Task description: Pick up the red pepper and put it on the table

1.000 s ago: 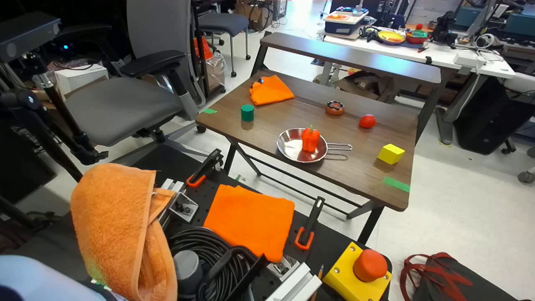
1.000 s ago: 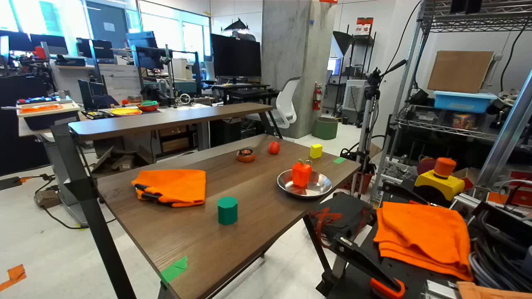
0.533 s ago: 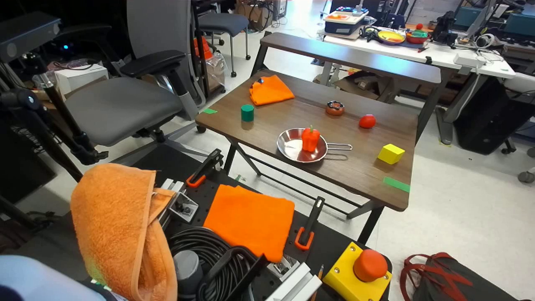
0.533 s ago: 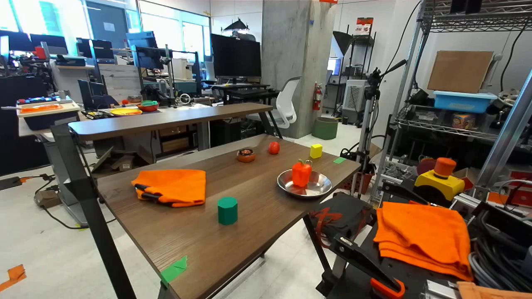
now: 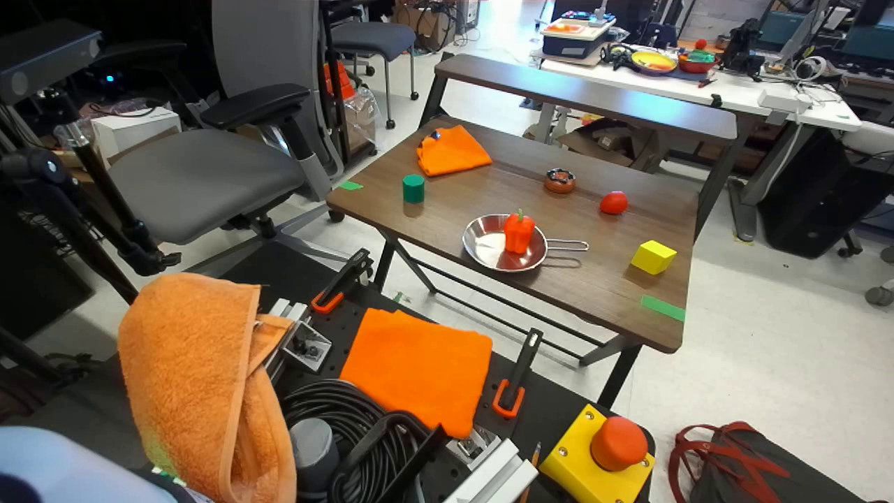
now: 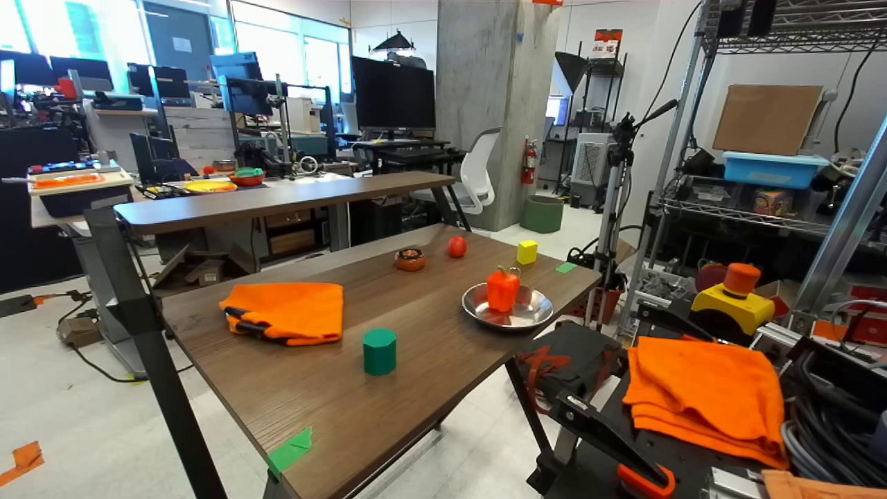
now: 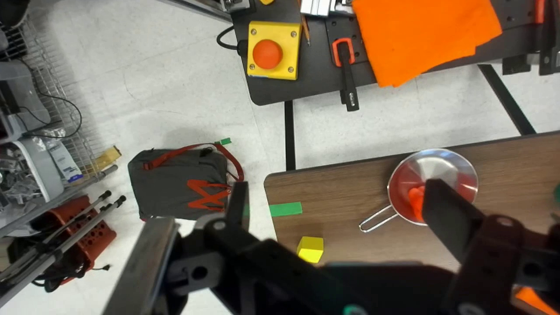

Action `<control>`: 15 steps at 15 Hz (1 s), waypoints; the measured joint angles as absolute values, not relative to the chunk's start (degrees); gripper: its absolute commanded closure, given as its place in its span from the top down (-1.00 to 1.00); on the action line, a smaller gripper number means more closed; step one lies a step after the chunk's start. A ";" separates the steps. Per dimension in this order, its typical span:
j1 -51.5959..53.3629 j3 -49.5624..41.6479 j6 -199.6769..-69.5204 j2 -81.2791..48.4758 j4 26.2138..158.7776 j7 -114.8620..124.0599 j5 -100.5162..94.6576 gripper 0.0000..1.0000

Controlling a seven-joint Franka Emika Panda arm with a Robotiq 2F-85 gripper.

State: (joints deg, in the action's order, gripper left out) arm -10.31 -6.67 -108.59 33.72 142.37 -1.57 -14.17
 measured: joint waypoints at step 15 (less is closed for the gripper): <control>-5.55 -4.60 -130.13 7.15 135.61 4.65 -7.23 1.00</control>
State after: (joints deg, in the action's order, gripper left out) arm -5.55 -4.60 -130.13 7.15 135.61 4.65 -7.23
